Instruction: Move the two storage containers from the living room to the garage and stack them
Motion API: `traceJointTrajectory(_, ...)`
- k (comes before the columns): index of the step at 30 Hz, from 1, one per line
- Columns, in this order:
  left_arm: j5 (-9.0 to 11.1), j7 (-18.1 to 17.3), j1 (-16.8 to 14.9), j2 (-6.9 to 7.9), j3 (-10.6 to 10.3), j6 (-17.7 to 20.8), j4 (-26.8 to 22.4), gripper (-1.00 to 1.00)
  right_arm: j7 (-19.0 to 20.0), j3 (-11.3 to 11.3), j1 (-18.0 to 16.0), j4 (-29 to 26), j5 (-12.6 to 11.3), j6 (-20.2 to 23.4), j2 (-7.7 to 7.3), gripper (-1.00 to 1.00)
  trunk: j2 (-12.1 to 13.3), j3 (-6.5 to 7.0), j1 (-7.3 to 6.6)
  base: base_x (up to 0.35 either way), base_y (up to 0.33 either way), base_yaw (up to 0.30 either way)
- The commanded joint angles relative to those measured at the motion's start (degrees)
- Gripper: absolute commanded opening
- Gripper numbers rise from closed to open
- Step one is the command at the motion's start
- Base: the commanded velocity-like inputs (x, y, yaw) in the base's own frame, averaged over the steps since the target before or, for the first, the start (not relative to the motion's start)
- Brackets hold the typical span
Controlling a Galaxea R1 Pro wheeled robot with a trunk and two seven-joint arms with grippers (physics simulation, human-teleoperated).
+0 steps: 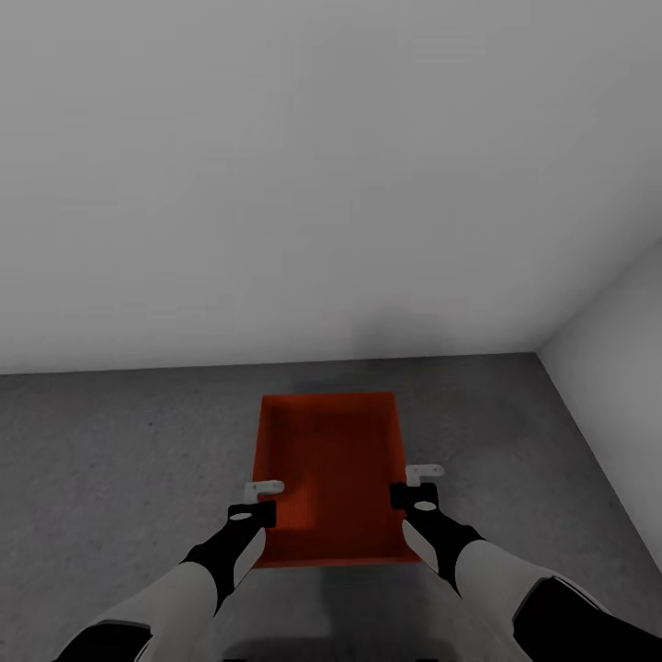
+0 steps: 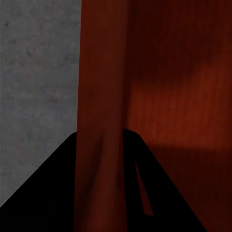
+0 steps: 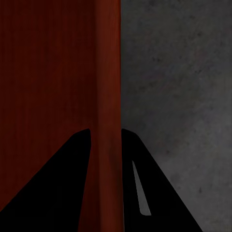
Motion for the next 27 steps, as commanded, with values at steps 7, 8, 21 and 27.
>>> traceJointTrajectory(7, -0.8, 3.0, 0.0, 0.05, 0.7, 0.4, -0.3, -1.00, -3.3, -0.8, 0.0, 4.1, -0.8, -0.7, -0.63, -1.00, 0.0, -0.17, 0.00, 0.000, 0.000, 0.000)
traceJointTrajectory(8, -0.8, 3.0, 0.0, 0.05, 0.7, 0.4, -0.3, -1.00, -3.3, -0.8, 0.0, 4.1, -0.8, -0.8, -0.63, -1.00, 0.0, -0.24, 0.00, 0.000, 0.000, 0.000)
traceJointTrajectory(21, -0.8, 3.0, 0.0, 0.05, 0.7, 0.4, -0.3, -1.00, -3.4, -0.8, 0.0, 4.1, -0.8, -1.0, -0.63, -1.00, 0.0, -1.16, 0.00, 0.000, 0.000, 0.000)
traceJointTrajectory(27, -0.8, 3.0, 0.0, 0.05, 0.7, 0.4, -0.2, -1.00, -3.4, -0.8, 0.0, 4.1, -0.8, -0.9, -0.63, -1.00, 0.0, -1.18, 0.00, 0.000, 0.000, 0.000)
